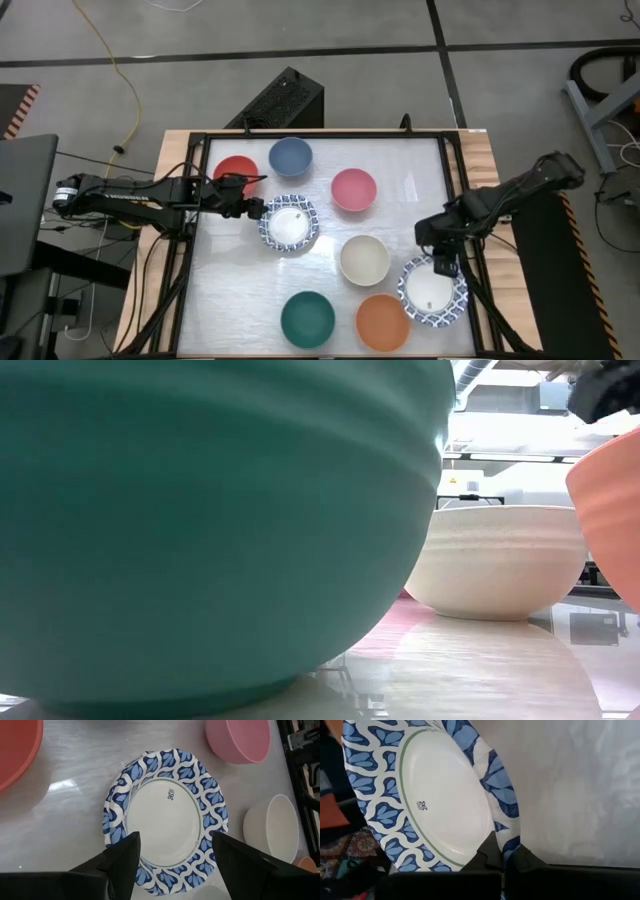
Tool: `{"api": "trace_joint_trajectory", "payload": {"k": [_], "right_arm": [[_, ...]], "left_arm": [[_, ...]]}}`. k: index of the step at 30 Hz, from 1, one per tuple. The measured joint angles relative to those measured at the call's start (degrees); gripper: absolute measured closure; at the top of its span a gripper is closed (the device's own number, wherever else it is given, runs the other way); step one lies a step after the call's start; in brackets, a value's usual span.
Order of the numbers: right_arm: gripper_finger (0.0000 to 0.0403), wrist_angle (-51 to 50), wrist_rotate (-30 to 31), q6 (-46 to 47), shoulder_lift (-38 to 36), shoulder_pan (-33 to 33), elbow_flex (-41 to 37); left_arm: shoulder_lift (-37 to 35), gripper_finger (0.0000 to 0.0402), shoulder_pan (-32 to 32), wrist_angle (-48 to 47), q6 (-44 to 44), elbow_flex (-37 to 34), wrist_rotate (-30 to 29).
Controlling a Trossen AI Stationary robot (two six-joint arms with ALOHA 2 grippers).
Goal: Nest bowls inside each other
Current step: Stack the blue patterned bowl on top of the blue patterned bowl
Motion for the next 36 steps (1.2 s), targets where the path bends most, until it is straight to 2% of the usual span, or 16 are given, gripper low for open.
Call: {"api": "trace_joint_trajectory", "payload": {"k": [8,17,27,33,36], "right_arm": [[0.0395,-3.17,3.61,-3.31,0.6,-6.15,6.98],[0.0395,4.01,6.89,-9.48,2.45,-16.32,11.4],[0.0395,26.39,6.64,-18.04,13.45,-25.63,11.93],[0.0395,44.36,6.39,-20.0,20.71,-28.59,11.93],[0.0395,48.89,6.39,-20.07,24.49,-30.05,13.37]], "left_arm": [[-2.34,0.0166,0.62,0.56,0.0,-0.02,-0.42],[-12.32,0.0166,4.94,1.22,0.63,-0.02,-2.24],[-19.99,0.0166,6.51,1.1,2.4,-0.02,-9.12],[-20.76,0.0166,6.51,1.15,2.67,-0.02,-11.04],[-20.7,0.0166,6.49,1.09,2.84,-0.02,-11.83]]}}
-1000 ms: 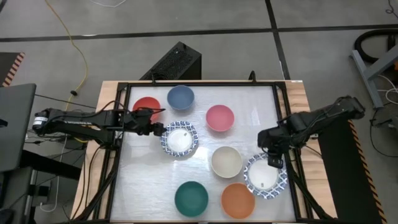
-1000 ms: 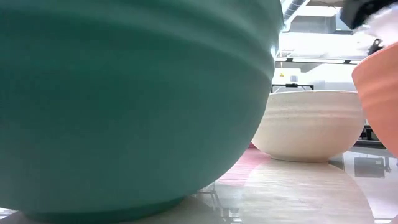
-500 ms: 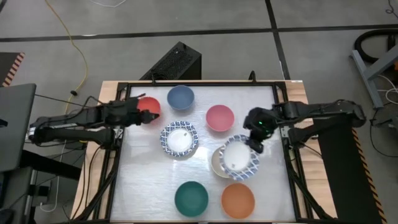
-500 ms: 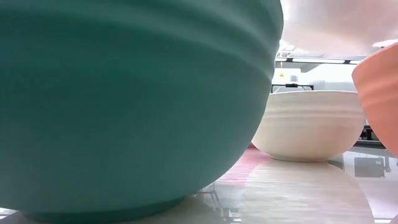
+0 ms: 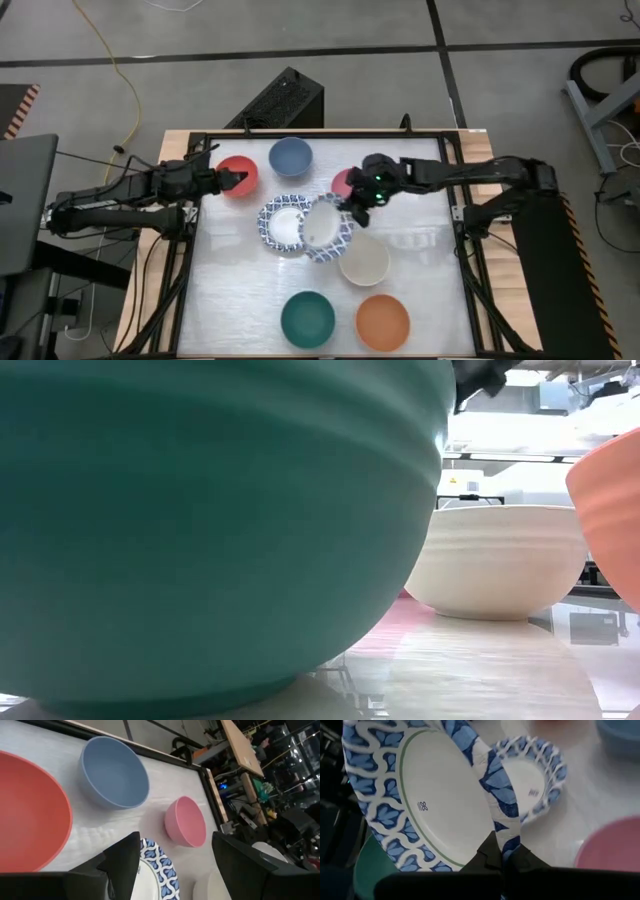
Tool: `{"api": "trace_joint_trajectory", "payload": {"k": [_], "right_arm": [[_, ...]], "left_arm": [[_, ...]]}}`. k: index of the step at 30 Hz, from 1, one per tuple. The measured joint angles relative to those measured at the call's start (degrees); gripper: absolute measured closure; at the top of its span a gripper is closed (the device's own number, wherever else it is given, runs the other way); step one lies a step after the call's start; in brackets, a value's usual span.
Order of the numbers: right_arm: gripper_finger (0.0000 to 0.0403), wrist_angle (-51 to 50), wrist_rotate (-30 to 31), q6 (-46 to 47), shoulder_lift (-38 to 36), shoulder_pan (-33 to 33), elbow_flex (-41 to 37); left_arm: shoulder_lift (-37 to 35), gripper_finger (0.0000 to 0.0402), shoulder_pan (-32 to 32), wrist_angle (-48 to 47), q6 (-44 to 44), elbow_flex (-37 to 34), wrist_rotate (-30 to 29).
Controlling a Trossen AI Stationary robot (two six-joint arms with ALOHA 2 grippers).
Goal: Nest bowls inside each other
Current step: Stack the blue patterned bowl on top of the blue patterned bowl
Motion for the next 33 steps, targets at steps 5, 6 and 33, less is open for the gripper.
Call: {"api": "trace_joint_trajectory", "payload": {"k": [5,6,33], "right_arm": [[0.0395,0.36,-0.02,-0.73,7.86,-1.96,7.51],[0.0395,0.02,0.03,-0.92,9.58,-2.19,9.28],[0.0394,-22.36,-1.51,-0.92,36.14,-5.0,38.82]], "left_arm": [[0.11,0.0166,0.0,-0.06,0.05,0.0,-1.4],[0.11,0.0166,0.0,-0.1,0.04,0.0,-1.73],[0.11,0.0166,0.0,-0.55,0.0,0.0,-6.48]]}}
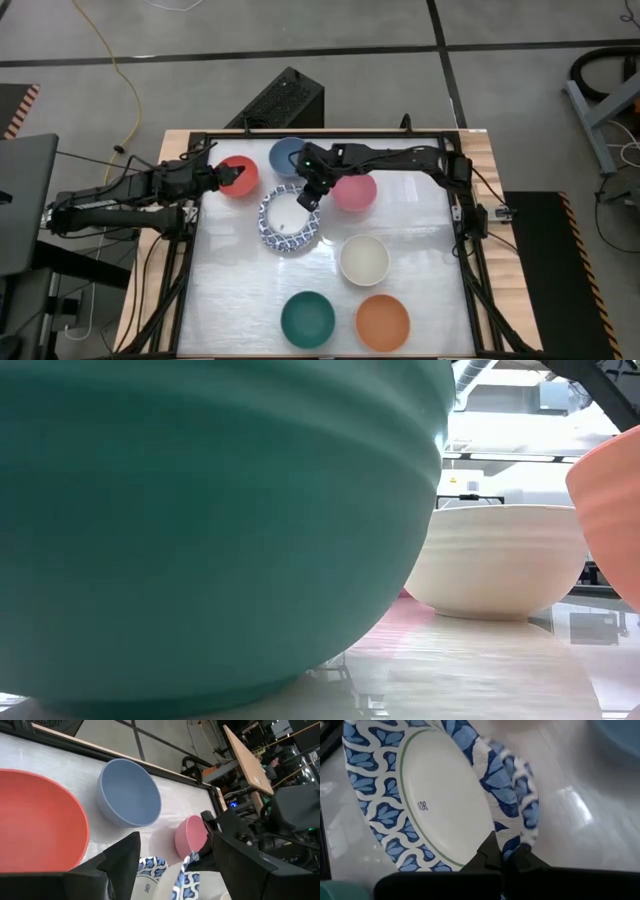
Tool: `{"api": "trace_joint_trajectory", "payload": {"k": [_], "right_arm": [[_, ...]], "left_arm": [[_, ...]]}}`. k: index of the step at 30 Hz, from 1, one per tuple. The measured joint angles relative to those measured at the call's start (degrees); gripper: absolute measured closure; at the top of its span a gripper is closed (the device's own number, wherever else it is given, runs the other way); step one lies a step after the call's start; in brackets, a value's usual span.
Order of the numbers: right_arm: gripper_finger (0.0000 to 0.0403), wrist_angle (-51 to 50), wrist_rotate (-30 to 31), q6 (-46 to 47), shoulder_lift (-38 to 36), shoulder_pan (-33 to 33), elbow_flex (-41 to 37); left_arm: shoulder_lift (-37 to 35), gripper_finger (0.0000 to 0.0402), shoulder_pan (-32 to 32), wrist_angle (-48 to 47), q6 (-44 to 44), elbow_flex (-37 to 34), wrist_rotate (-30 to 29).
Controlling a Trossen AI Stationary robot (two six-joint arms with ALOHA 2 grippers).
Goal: Nest bowls inside each other
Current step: Stack the blue patterned bowl on top of the blue patterned bowl
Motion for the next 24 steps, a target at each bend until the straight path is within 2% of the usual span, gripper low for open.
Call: {"api": "trace_joint_trajectory", "payload": {"k": [15,24], "right_arm": [[0.0394,-1.22,-0.08,-0.66,-0.02,-0.04,-0.02],[0.0394,1.36,0.18,-0.04,0.0,-0.02,-3.44]], "left_arm": [[0.02,0.0166,0.0,-0.62,-0.03,0.0,-1.63],[0.02,0.0166,-0.01,-0.63,-0.03,0.01,-1.69]]}}
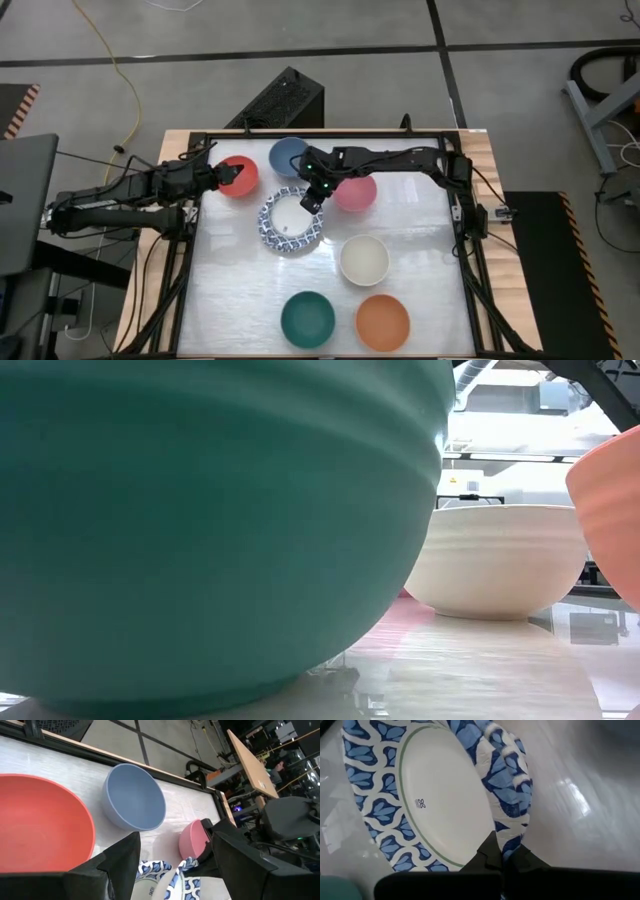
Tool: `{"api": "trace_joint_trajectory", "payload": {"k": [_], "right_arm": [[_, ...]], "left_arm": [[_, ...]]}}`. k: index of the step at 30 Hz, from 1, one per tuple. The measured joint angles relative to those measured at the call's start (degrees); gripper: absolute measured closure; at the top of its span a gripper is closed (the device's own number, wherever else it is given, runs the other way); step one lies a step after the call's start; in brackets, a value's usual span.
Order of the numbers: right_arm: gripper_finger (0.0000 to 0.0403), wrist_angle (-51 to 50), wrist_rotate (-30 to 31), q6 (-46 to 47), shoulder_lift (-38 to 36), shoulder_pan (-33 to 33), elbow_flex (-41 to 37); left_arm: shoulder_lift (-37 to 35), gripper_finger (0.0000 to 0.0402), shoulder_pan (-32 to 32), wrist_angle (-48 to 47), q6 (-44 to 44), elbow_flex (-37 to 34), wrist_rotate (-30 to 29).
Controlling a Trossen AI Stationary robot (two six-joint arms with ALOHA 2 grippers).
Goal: Nest bowls inside each other
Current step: Stack the blue patterned bowl on top of the blue patterned bowl
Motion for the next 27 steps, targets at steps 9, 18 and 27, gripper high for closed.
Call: {"api": "trace_joint_trajectory", "payload": {"k": [9,18,27], "right_arm": [[0.0383,1.29,0.14,-0.42,0.0,-0.02,0.01],[0.0349,1.3,0.12,-1.0,0.0,-0.02,0.01],[0.0289,1.47,0.04,-3.53,0.0,0.74,0.01]], "left_arm": [[0.0,0.0166,0.0,-0.02,0.0,-0.01,-0.35],[0.0,0.0166,0.01,-0.04,0.0,-0.01,-0.35],[0.0,0.0166,0.0,-0.02,0.0,-0.01,-0.33]]}}
